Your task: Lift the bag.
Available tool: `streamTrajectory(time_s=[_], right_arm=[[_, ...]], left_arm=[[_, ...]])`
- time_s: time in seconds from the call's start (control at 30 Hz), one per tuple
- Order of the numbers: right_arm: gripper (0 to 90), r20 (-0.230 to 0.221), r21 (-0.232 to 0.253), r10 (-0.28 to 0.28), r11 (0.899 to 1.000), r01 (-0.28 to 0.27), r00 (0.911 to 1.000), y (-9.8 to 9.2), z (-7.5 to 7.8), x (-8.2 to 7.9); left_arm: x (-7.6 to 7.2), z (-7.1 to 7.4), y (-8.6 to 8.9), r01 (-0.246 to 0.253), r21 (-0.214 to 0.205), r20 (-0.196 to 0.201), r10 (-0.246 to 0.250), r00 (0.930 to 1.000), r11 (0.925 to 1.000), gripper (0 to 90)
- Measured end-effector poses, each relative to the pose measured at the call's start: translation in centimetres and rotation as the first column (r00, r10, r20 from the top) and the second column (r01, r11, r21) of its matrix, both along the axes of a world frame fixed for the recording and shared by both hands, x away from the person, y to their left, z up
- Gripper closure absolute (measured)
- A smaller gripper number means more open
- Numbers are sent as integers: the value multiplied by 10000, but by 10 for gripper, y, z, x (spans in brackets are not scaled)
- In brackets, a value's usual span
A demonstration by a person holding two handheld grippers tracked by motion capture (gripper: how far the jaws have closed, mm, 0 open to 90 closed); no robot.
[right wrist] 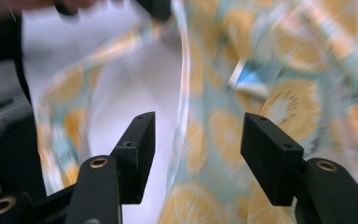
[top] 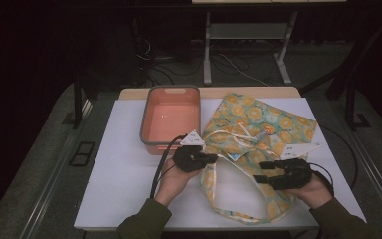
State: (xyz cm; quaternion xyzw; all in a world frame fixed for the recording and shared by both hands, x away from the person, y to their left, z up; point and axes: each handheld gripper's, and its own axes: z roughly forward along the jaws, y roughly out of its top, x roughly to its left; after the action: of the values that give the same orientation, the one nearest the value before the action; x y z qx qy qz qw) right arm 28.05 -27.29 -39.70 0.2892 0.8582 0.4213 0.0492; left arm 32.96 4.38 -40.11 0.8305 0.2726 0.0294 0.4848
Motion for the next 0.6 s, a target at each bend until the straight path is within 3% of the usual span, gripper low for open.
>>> streamTrajectory(time_s=[0.07,0.13,0.27,0.47,0.53,0.6], right_arm=[[436,-215,-125,192,9997,-195,9996,5,-9,0],[410,-196,-584,362,9976,-372,9992,11,-17,-1],[434,-118,-1143,195,9932,-208,9997,14,-30,4],[826,-24,-1480,22,9890,-25,10000,10,-38,14],[887,76,-1410,-49,9900,60,10000,7,-36,16],[893,276,-1104,-186,9937,215,9994,2,-31,18]], left_arm=[[1,2,4,-65,-182,73,66,10000,9998,896],[3,3,7,-58,-368,96,61,9999,9993,896],[5,3,9,46,-522,167,-37,9999,9986,896],[4,4,7,167,-542,246,-154,9996,9984,896],[3,6,7,194,-585,311,-176,9994,9981,897],[4,9,9,188,-675,447,-158,9989,9975,897]])
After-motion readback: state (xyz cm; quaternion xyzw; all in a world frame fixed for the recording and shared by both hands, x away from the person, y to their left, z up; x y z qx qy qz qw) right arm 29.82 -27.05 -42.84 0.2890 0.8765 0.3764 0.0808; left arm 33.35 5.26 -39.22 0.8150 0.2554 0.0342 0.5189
